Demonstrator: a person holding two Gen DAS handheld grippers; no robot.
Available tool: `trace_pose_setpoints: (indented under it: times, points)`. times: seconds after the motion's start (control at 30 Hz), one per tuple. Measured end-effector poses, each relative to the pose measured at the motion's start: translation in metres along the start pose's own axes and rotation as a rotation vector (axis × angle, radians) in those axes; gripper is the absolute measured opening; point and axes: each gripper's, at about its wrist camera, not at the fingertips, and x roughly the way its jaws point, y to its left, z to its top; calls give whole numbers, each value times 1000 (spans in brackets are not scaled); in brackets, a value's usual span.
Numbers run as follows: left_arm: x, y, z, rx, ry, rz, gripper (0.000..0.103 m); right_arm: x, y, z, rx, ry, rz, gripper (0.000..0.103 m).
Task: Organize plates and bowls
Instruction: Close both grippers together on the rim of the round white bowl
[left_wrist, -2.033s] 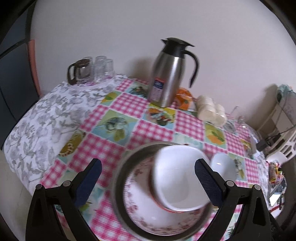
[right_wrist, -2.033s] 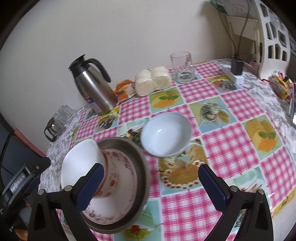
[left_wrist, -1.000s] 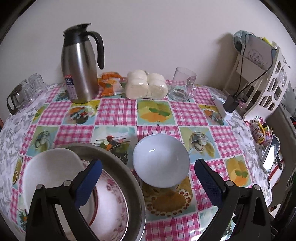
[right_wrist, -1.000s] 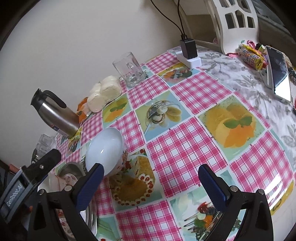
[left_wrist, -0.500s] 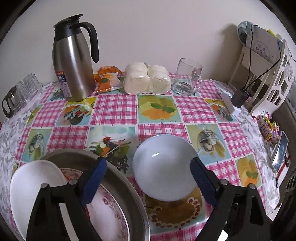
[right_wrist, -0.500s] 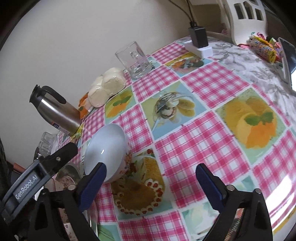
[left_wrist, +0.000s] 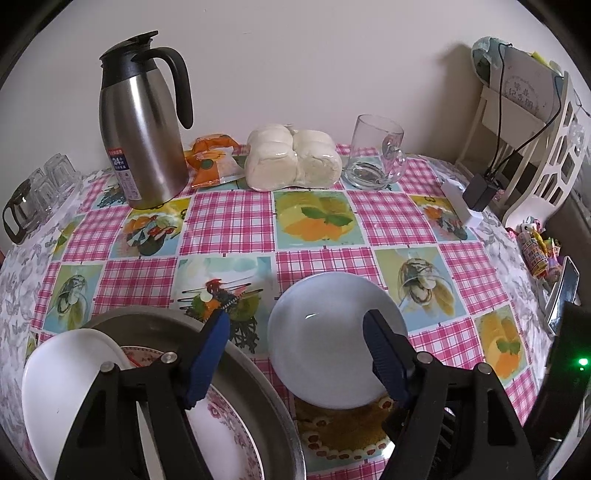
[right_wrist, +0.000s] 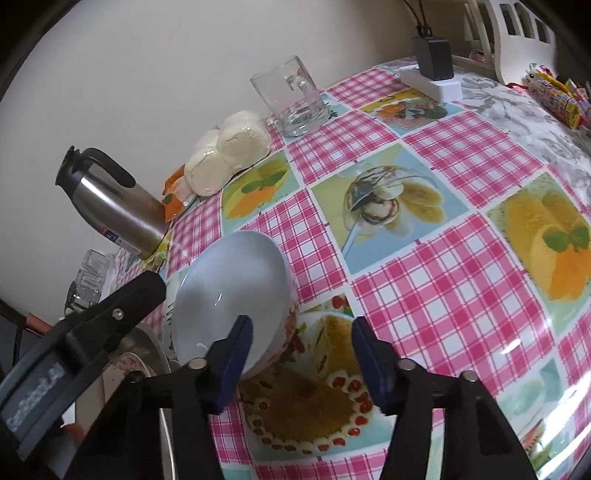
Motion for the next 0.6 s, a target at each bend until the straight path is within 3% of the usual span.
trace_pose_setpoints:
  times: [0.23, 0.47, 0.6]
  points:
    - [1, -2, -1, 13, 1, 2, 75, 11, 7, -1, -11, 12, 20, 23]
    - [-2, -8, -2, 31, 1, -14, 75, 8, 4, 2, -8, 15, 21, 17]
    - [-1, -17, -4, 51, 15, -38, 70, 4, -3, 4, 1, 28, 19, 14]
